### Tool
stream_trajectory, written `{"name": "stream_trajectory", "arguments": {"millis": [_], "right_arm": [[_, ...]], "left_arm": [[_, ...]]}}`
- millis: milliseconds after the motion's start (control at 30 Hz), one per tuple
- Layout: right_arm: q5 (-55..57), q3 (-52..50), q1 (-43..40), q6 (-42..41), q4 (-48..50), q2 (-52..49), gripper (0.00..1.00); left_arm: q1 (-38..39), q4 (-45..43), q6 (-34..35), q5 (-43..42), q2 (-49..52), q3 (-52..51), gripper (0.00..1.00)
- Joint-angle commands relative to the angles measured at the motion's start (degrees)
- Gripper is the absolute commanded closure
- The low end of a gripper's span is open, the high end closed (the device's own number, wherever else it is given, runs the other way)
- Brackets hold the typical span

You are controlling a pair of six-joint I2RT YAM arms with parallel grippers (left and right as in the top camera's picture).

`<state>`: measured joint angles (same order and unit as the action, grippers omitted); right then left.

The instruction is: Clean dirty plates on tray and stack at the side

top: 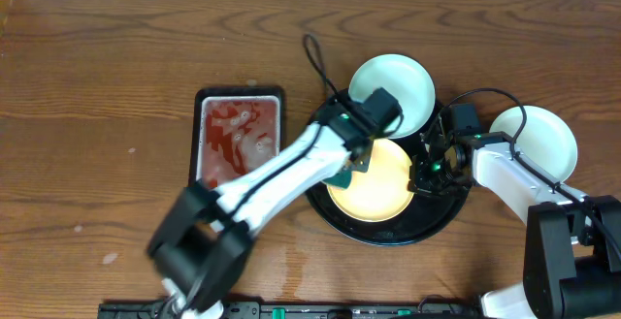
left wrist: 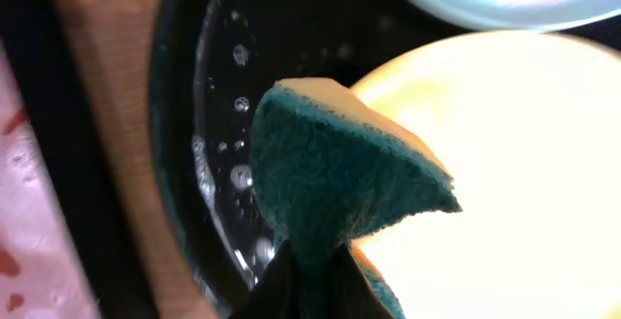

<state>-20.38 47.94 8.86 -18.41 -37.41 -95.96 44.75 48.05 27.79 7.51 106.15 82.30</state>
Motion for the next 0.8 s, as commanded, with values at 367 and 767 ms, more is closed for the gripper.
{"name": "stream_trajectory", "arguments": {"millis": [367,767], "right_arm": [[8.48,0.48,0.28,0.85,-0.09,9.18,0.99],[34.86,0.5,13.55,0.66,-2.01,27.06,0.99]], "left_arm": [[-21.27,10.91,-0.55,-0.46,-18.49,-4.55,0.92],[-34.8,3.85,-3.82,-7.61,-18.78,-13.4,0.87]]}}
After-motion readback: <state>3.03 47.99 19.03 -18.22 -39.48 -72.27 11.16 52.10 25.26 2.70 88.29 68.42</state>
